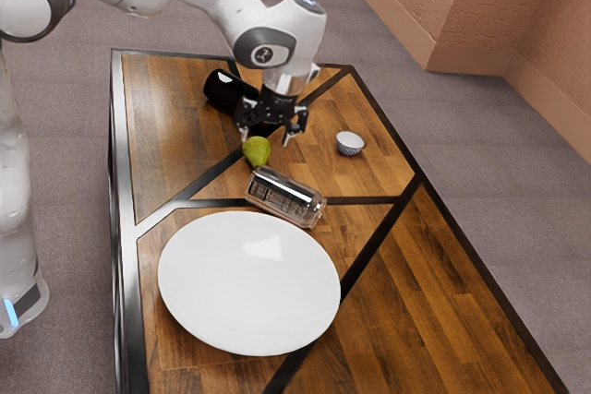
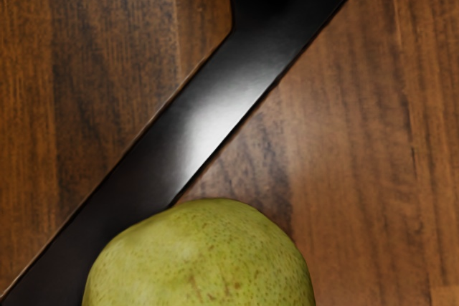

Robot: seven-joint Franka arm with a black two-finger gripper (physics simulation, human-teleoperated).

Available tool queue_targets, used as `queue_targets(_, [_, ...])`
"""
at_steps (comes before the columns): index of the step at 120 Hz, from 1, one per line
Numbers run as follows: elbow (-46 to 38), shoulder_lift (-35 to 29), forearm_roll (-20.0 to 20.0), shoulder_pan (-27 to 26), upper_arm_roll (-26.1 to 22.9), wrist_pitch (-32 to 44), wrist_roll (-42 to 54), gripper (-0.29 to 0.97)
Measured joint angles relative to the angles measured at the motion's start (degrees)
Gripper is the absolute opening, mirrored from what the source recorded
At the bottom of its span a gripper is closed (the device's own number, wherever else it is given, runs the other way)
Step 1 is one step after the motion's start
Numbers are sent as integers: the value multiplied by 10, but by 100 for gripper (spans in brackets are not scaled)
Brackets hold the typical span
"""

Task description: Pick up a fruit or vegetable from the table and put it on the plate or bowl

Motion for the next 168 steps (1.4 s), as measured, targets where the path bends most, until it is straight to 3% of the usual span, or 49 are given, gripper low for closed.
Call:
queue_targets(101, [-2, 52, 2, 1, 2, 34, 9, 68])
queue_targets(133, [-2, 56, 8, -12, 8, 31, 18, 22])
queue_targets(156, [18, 25, 5, -11, 2, 12, 23, 27])
queue_targets(168, [26, -35, -1, -3, 1, -18, 28, 26])
